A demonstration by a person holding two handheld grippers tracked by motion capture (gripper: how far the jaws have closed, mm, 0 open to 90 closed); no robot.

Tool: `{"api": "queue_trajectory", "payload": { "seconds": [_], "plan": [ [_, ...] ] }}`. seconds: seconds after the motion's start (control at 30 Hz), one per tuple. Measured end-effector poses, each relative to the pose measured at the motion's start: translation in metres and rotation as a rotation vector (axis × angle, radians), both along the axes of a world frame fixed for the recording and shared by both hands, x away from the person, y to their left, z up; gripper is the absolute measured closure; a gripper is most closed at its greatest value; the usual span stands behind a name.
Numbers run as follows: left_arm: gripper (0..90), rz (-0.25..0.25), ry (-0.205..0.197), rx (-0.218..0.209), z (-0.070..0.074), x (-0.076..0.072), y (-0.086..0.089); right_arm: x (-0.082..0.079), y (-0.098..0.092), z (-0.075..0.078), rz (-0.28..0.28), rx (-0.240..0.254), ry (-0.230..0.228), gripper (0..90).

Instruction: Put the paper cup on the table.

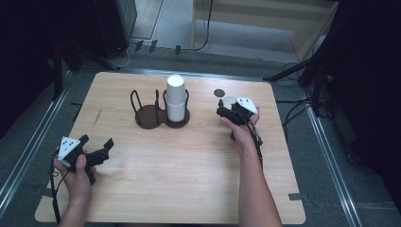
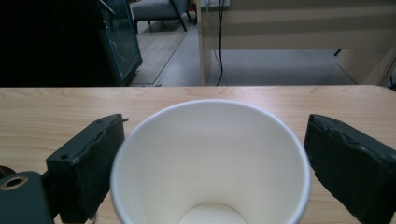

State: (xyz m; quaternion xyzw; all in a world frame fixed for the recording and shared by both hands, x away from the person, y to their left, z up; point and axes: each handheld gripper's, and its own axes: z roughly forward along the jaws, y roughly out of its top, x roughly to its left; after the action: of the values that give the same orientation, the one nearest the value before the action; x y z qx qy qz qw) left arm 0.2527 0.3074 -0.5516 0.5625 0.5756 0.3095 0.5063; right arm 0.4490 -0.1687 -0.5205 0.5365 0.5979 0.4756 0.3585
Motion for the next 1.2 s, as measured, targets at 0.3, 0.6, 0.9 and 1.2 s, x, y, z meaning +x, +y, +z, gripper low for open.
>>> {"api": "queue_trajectory", "payload": {
  "seconds": [0.3,0.6,0.9,1.2],
  "plan": [
    [0.0,0.001,0.0,0.004,0.0,0.0,0.0,-0.022,-0.005,0.015,0.036,-0.012,-0.04,6.2],
    [0.0,0.001,-0.001,0.006,0.0,0.0,-0.001,-0.05,-0.012,0.025,0.066,0.013,-0.057,6.2],
    [0.0,0.005,-0.002,0.009,0.0,0.0,-0.001,-0.082,-0.027,0.024,0.09,0.019,-0.075,6.2],
    [0.0,0.005,-0.001,0.012,0.0,0.0,-0.002,-0.107,-0.044,0.017,0.091,0.015,-0.093,6.5]
  ]
}}
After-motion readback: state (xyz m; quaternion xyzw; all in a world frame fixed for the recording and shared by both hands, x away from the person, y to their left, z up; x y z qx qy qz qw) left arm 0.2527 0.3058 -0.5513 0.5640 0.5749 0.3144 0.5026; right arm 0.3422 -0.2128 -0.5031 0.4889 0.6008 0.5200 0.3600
